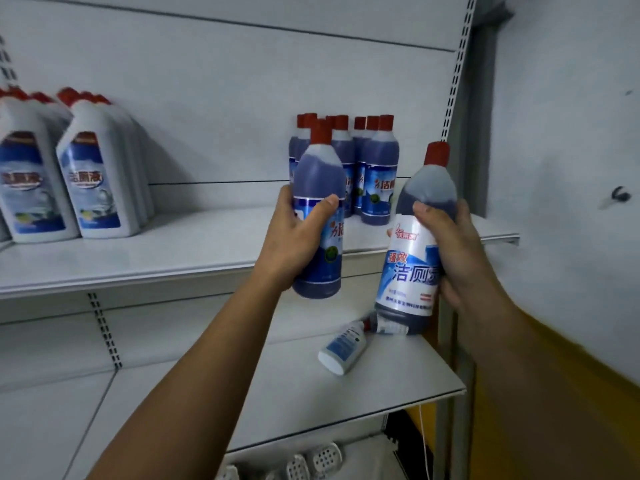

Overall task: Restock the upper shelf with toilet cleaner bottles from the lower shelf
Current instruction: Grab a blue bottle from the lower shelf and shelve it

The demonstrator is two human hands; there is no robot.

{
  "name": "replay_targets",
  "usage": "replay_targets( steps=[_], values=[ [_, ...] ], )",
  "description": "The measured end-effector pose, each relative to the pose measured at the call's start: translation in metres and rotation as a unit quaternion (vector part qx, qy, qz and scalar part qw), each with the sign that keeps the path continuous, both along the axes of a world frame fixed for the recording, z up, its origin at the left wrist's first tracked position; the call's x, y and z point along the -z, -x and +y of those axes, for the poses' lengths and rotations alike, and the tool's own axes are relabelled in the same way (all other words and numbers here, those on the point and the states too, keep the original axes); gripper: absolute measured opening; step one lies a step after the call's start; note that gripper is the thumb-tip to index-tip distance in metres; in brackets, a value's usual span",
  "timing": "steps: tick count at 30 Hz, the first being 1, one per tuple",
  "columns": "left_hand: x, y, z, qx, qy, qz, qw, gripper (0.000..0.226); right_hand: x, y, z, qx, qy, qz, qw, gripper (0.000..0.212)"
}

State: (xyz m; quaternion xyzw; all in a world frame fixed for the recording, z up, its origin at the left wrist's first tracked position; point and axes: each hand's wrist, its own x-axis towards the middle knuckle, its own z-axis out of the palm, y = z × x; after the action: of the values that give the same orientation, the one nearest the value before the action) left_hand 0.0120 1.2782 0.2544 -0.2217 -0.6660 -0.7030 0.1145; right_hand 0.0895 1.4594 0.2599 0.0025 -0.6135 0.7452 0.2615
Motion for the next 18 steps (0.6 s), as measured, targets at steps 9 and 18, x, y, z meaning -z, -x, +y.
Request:
replay_targets(
  steps=[9,18],
  values=[
    [-0.015,0.084,0.056,-0.04,0.046,0.01,0.998,0.062,-0.015,0.031,0.025,0.006,-0.027,0.04,0.999,0.032],
    [-0.013,0.157,0.082,-0.063,0.113,-0.021,0.991,0.067,-0.006,0.056,0.064,-0.006,-0.047,0.041,0.998,0.035]
  ],
)
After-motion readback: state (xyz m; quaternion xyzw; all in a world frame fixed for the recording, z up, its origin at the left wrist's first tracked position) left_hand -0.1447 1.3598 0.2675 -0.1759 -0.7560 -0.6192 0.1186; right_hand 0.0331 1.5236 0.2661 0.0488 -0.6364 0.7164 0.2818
